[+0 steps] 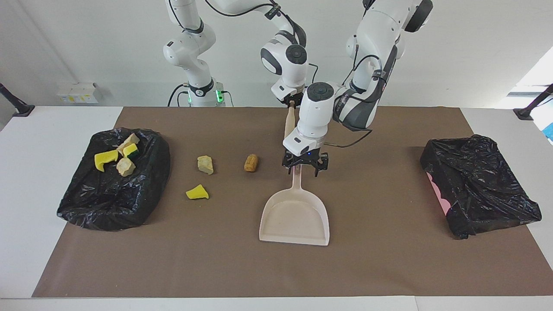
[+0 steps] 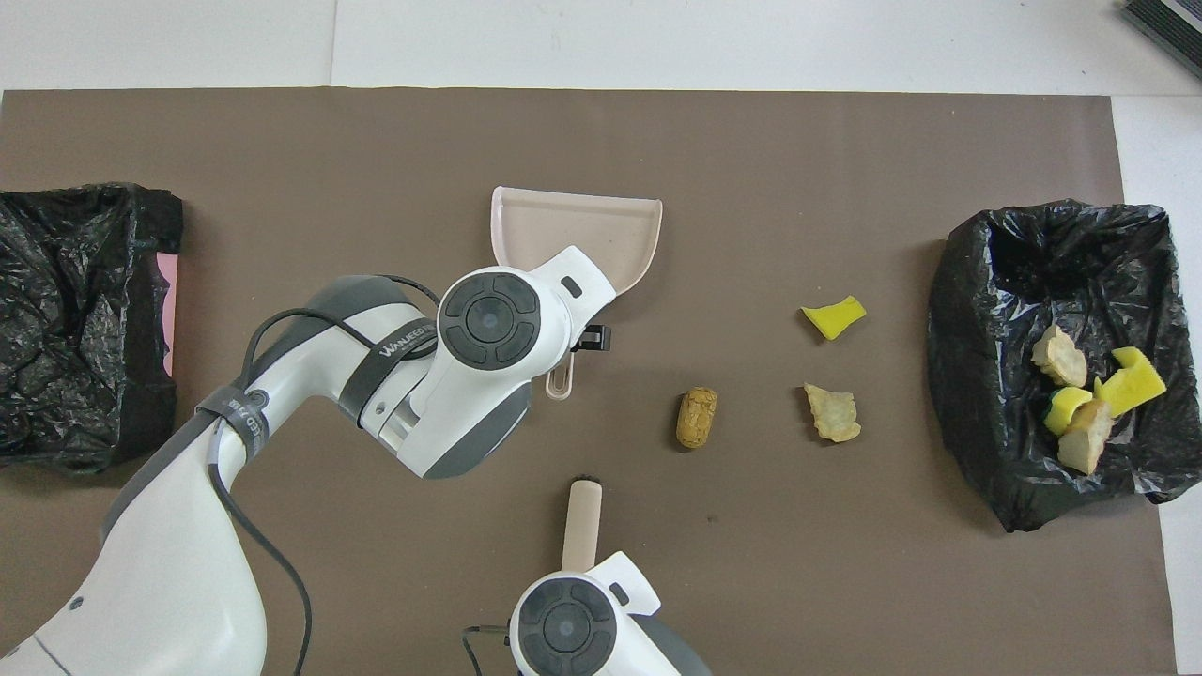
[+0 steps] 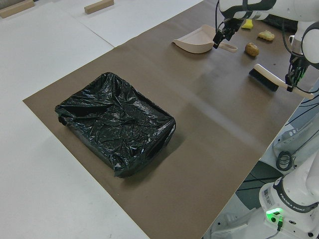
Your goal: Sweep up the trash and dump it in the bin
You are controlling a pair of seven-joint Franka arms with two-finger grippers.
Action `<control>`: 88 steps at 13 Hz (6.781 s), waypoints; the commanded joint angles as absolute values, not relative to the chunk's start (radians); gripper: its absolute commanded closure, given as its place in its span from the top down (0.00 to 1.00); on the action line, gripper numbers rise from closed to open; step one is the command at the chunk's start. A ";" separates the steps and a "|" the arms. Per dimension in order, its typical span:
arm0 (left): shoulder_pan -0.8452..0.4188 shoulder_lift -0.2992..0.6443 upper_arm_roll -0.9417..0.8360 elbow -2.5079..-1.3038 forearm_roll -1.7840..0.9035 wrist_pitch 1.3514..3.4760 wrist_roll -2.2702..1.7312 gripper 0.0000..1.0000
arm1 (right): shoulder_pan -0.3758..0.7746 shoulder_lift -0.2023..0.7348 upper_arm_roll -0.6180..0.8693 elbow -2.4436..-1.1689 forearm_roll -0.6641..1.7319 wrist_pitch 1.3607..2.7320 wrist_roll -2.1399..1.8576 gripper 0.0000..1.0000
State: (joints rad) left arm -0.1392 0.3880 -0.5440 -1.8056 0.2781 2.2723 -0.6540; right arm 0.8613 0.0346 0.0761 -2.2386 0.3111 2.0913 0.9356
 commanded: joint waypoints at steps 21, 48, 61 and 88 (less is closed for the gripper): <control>-0.115 0.358 -0.569 -1.822 0.301 2.234 -0.531 0.00 | 0.056 -0.116 0.077 -2.294 -0.061 1.802 0.328 0.00; -0.067 0.094 -0.520 -2.135 0.195 2.105 0.764 0.00 | 0.028 0.133 0.074 -2.049 -0.305 1.930 0.046 0.00; -0.081 0.055 -0.523 -2.181 0.195 2.105 0.754 0.00 | 0.230 0.046 0.086 -2.267 -0.083 1.994 0.191 0.00; -0.075 -0.009 -0.379 -2.138 0.192 1.979 1.020 0.00 | 0.471 0.069 0.077 -1.922 0.158 1.597 0.523 0.00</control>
State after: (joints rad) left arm -0.0721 0.0544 -0.4331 -2.1371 0.2099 2.0111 0.9382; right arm 0.4684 0.1176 0.0700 -1.9010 0.1950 1.6459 0.5208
